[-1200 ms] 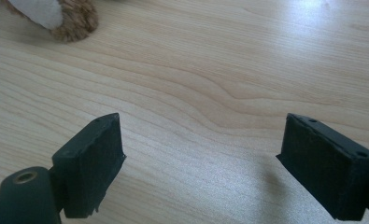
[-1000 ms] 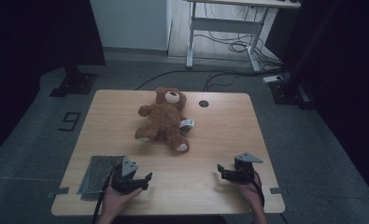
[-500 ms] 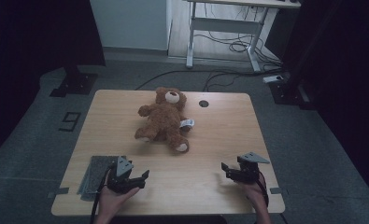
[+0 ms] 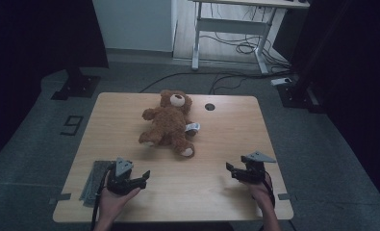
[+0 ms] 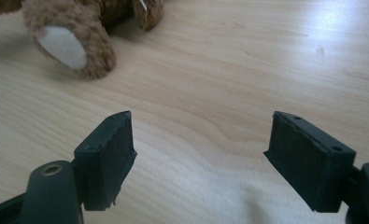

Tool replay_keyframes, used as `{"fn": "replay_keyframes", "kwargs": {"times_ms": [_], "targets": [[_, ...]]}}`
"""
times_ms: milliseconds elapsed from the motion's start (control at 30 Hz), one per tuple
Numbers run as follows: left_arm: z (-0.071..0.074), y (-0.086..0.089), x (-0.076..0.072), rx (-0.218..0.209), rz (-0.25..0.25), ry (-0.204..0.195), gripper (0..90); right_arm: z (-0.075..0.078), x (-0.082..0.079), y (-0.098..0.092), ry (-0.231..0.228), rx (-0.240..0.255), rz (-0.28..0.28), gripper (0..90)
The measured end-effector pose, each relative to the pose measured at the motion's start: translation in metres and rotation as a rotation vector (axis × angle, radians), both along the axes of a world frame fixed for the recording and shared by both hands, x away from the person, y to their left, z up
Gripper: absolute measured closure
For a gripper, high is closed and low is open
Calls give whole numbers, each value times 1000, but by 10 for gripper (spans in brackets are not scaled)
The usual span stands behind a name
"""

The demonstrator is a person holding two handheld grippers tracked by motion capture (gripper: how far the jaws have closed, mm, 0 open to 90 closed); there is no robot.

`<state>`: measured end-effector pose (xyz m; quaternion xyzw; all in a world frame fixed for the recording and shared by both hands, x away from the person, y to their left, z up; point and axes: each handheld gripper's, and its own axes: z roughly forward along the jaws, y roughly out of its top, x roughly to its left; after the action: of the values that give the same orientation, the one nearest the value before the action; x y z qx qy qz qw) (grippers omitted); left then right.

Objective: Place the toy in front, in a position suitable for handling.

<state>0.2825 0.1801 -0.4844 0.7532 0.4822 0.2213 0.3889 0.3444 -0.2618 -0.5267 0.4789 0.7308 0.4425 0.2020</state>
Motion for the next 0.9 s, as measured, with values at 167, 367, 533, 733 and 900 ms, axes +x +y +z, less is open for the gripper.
{"fn": "replay_keyframes", "kwargs": {"times_ms": [167, 367, 533, 733, 900], "targets": [[3, 2, 9, -16, 12, 2, 228, 0, 7, 4, 4, 18, 12, 231], [8, -1, 21, -2, -6, -6, 226, 4, 18, 11, -5, 30, 35, 237], [8, 0, 31, -2, -29, 0, 225, 6, 31, 23, -9, 24, 50, 235], [9, 1, 39, 14, -15, -14, 232, 9, 43, 34, -8, 12, 64, 236], [10, 1, 48, 7, 11, -9, 232, 11, 51, 41, -8, -10, 74, 238]]}}
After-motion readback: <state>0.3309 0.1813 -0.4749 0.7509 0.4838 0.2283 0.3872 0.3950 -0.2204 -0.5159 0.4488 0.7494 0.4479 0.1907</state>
